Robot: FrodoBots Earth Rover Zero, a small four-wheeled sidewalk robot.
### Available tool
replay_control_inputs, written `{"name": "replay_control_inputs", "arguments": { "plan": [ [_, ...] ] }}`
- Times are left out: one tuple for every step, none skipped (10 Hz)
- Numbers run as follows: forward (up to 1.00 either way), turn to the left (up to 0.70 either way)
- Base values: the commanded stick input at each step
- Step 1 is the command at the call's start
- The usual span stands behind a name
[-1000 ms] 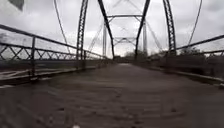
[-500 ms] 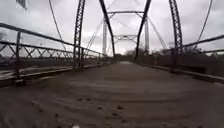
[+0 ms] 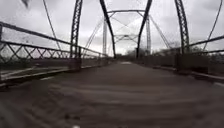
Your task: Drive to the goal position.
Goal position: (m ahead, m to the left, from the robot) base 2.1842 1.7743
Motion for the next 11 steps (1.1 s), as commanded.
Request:
{"name": "replay_control_inputs", "arguments": {
  "plan": [
    [1.00,0.00],
    [1.00,0.00],
    [1.00,0.00],
    [1.00,0.00],
    [1.00,0.00],
    [1.00,0.00],
    [1.00,0.00],
    [1.00,0.00],
    [1.00,0.00],
    [1.00,0.00],
    [1.00,0.00]
  ]
}}
